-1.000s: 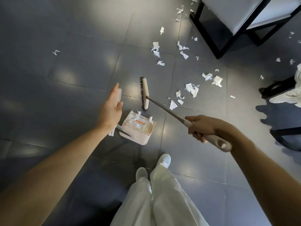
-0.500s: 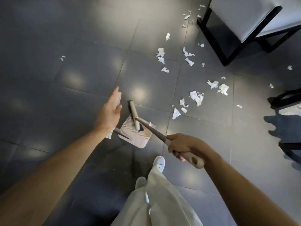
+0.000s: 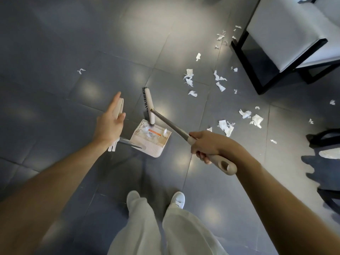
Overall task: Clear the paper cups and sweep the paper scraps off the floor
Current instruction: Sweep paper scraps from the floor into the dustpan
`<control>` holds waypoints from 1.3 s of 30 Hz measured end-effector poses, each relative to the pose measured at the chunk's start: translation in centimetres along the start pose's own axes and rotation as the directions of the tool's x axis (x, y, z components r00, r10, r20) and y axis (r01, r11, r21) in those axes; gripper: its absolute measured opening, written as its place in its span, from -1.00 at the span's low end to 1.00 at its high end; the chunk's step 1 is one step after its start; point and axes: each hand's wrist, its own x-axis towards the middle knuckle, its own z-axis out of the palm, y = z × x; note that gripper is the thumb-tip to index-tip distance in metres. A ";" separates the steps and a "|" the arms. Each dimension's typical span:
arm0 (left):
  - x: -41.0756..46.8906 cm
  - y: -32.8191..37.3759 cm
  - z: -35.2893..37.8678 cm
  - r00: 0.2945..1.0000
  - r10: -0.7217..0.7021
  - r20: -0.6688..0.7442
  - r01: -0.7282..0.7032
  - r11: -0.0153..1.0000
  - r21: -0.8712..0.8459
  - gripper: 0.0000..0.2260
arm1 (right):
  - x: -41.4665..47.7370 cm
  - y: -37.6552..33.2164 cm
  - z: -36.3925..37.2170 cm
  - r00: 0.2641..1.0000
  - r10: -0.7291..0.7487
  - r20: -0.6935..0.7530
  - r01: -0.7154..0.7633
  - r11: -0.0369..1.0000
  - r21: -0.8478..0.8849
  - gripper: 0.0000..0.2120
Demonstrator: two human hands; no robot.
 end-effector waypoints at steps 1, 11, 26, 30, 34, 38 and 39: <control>0.7 -0.3 -0.5 1.000 0.001 -0.010 -0.001 1.000 -0.007 -0.47 | 0.6 -0.7 -0.1 1.000 -0.001 -0.010 0.001 1.000 0.000 -0.64; 9.8 -9.0 -7.2 0.983 0.168 0.068 -0.161 0.981 -0.105 -0.47 | 5.5 -6.9 3.7 0.982 0.113 -0.152 -0.097 0.989 0.108 -0.73; 18.6 -19.4 -21.4 0.799 0.371 0.474 -0.455 0.887 0.073 -0.39 | 8.0 -15.4 20.8 0.901 0.418 -0.115 -0.342 0.848 0.404 -0.76; 18.3 -21.6 -21.4 0.802 0.349 0.484 -0.449 0.887 0.104 -0.48 | 7.6 -16.7 24.2 0.912 0.398 -0.100 -0.323 0.847 0.422 -0.71; 18.9 -21.8 -21.4 0.786 0.364 0.500 -0.469 0.878 0.098 -0.49 | 8.2 -19.6 28.2 0.922 0.379 -0.083 -0.312 0.852 0.420 -0.59; 19.6 -22.4 -21.1 0.763 0.390 0.514 -0.489 0.870 0.065 -0.48 | 8.8 -24.3 32.7 0.947 0.321 -0.020 -0.281 0.857 0.433 -0.72; 19.8 -22.7 -21.3 0.760 0.397 0.515 -0.490 0.870 0.053 -0.48 | 8.9 -25.2 33.6 0.951 0.308 -0.004 -0.273 0.848 0.454 -0.78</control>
